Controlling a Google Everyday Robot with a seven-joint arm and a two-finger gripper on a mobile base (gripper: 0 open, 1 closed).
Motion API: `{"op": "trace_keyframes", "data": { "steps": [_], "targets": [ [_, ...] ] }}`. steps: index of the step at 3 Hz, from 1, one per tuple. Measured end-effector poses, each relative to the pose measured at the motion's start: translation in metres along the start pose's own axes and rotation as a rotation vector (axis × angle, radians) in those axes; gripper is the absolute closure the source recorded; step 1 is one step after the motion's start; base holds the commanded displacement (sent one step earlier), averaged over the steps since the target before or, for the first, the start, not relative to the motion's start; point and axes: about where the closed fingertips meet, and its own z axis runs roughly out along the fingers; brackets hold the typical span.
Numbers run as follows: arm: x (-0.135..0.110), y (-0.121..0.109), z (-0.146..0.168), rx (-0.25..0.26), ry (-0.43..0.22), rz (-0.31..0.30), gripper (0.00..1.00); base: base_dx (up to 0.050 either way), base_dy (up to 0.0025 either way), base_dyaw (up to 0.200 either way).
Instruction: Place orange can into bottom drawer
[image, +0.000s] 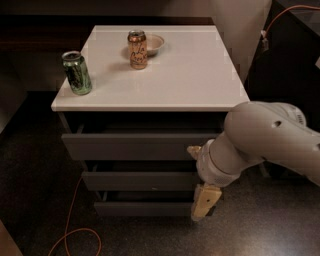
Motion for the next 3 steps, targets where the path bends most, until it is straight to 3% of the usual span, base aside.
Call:
{"op": "trace_keyframes", "data": {
  "steps": [1,3],
  "targets": [
    [0.024,0.013,0.069,-0.016,0.039,-0.011,0.00,0.000,0.00000,0.000],
    [0.048,0.020,0.150,0.015,0.048,-0.011,0.00,0.000,0.00000,0.000]
  ]
}}
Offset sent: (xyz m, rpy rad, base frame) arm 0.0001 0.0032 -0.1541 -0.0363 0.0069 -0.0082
